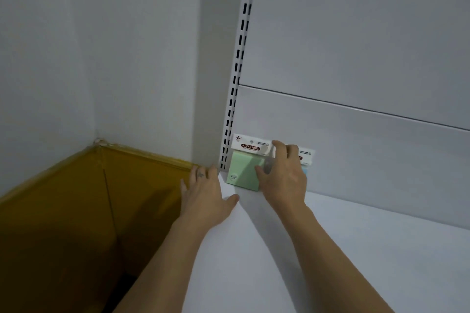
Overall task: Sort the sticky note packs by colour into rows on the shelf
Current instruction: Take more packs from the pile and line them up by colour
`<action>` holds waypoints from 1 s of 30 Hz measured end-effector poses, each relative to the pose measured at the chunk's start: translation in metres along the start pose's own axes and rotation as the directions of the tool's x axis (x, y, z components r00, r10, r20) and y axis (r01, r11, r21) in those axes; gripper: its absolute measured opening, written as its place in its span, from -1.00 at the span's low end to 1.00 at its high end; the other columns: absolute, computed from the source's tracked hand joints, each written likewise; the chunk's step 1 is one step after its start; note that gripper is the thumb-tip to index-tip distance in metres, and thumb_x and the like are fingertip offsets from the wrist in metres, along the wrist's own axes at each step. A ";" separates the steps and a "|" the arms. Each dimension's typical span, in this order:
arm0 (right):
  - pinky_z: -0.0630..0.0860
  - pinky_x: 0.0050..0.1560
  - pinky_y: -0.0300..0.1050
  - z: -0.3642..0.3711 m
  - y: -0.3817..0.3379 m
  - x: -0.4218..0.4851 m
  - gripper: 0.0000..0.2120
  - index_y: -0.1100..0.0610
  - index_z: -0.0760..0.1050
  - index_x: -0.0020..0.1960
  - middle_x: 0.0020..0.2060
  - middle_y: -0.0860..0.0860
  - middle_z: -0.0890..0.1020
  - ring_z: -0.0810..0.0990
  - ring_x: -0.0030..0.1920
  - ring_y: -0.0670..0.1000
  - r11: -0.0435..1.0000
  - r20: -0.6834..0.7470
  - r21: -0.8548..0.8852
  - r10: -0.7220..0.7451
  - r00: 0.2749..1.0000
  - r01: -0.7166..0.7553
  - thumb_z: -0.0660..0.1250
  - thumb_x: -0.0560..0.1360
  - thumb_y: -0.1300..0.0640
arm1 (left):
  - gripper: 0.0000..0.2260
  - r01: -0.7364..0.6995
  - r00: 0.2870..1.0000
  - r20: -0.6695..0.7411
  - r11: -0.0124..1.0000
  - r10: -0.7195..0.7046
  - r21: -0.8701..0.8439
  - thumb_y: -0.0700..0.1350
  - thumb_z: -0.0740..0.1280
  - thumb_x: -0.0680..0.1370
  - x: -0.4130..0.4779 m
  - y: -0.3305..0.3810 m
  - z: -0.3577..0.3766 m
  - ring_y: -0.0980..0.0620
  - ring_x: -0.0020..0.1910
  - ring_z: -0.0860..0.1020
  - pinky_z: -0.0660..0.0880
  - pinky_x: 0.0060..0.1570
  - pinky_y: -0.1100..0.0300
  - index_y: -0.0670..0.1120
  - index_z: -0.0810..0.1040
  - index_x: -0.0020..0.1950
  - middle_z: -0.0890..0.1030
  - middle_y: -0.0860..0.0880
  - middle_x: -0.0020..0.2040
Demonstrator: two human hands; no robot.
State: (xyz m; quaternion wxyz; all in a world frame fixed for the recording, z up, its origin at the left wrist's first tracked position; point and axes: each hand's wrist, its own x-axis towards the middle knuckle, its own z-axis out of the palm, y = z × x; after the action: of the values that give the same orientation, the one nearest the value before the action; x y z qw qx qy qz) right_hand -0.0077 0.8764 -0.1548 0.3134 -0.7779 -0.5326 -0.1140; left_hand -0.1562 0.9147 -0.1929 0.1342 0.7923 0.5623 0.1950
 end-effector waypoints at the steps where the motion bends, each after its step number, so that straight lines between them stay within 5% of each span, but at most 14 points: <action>1: 0.43 0.06 -0.08 -0.004 0.003 0.000 -0.39 0.09 0.27 0.42 0.31 0.07 0.35 0.42 0.25 0.10 0.999 -0.005 -0.014 -0.032 0.999 0.032 0.42 0.44 0.02 | -0.24 -0.015 1.000 -0.017 1.000 0.015 0.005 0.29 0.26 0.47 0.000 0.002 -0.002 -0.14 0.53 -0.01 0.01 0.47 -0.18 -0.07 0.07 0.51 0.14 -0.10 0.53; 6: 0.07 0.47 0.04 -0.031 0.017 0.001 -0.23 0.04 0.15 0.51 0.52 0.09 0.14 0.07 0.51 0.12 0.973 0.084 -0.180 -0.131 0.988 0.144 0.35 0.44 -0.22 | -0.26 -0.145 0.982 -0.123 0.989 0.143 -0.009 0.27 0.30 0.43 0.003 0.019 -0.016 -0.12 0.52 0.04 0.08 0.44 -0.19 -0.03 0.13 0.48 0.21 -0.08 0.50; 12: -0.25 0.51 0.16 -0.067 0.039 -0.004 -0.20 -0.09 -0.11 0.56 0.57 0.03 -0.15 -0.24 0.55 0.07 0.919 0.160 -0.352 -0.130 0.978 0.180 0.11 0.47 -0.39 | -0.24 -0.331 0.935 -0.111 0.941 0.337 0.069 0.31 0.22 0.47 0.005 0.044 -0.031 -0.05 0.55 -0.08 -0.03 0.49 -0.14 -0.01 0.05 0.53 0.08 -0.04 0.56; 21: -0.30 0.47 0.27 -0.129 0.095 -0.020 -0.10 -0.15 -0.18 0.55 0.56 0.01 -0.18 -0.28 0.54 0.06 0.827 0.160 -0.560 0.058 0.985 0.043 0.07 0.37 -0.50 | -0.28 -0.621 0.780 -0.029 0.779 0.625 0.091 0.33 0.18 0.49 0.016 0.093 -0.038 -0.01 0.53 0.01 -0.07 0.48 0.03 0.04 0.05 0.53 0.15 0.02 0.54; 30: -0.30 0.47 0.26 -0.193 0.151 -0.056 -0.16 -0.15 -0.17 0.55 0.56 0.01 -0.17 -0.27 0.55 0.05 0.824 0.083 -0.557 0.173 0.981 -0.098 0.09 0.43 -0.44 | -0.25 -0.732 0.681 0.076 0.673 0.728 0.106 0.37 0.15 0.47 -0.005 0.165 -0.017 -0.02 0.53 0.01 -0.05 0.49 0.00 0.01 0.07 0.53 0.17 -0.01 0.53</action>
State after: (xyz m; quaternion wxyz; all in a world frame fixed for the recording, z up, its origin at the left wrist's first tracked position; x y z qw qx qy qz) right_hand 0.1354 0.6809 -0.0884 0.0482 -0.8767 -0.4398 -0.1887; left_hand -0.0273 0.8552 -0.1069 0.0018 0.9602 0.2089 0.1853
